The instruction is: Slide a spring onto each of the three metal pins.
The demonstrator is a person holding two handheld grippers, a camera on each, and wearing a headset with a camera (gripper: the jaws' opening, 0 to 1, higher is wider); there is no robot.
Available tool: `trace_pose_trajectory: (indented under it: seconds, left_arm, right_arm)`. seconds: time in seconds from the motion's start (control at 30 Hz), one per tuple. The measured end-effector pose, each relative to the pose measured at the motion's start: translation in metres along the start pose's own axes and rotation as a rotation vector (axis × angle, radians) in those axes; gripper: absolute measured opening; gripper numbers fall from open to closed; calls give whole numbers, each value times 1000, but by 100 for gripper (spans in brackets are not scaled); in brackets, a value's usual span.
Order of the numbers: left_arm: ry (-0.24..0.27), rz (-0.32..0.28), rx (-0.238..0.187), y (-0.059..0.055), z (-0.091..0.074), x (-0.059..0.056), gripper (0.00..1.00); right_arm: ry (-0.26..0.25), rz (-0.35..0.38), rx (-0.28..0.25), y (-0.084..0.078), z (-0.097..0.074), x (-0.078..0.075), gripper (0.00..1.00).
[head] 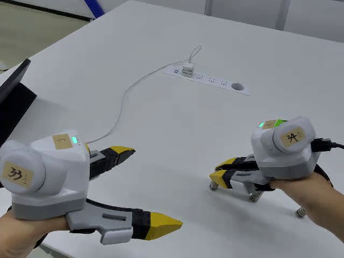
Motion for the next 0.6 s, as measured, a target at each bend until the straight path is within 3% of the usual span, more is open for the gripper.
trace_pose_trajectory:
  seconds: [0.6]
  left_arm:
    - [0, 2, 14, 0, 2, -4, 100]
  right_arm:
    - [-7, -7, -3, -4, -2, 0, 14]
Point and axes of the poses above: the centre of the closed fingertips' face, and the gripper's own axes: z roughly forward along the fingers, x roughly to its left, y roughly out of its top, the point moved 4 cm from there along -z, roughly backward along the fingers, and after that the axes turned 15 degrees about -y, right-handed, at the moved point
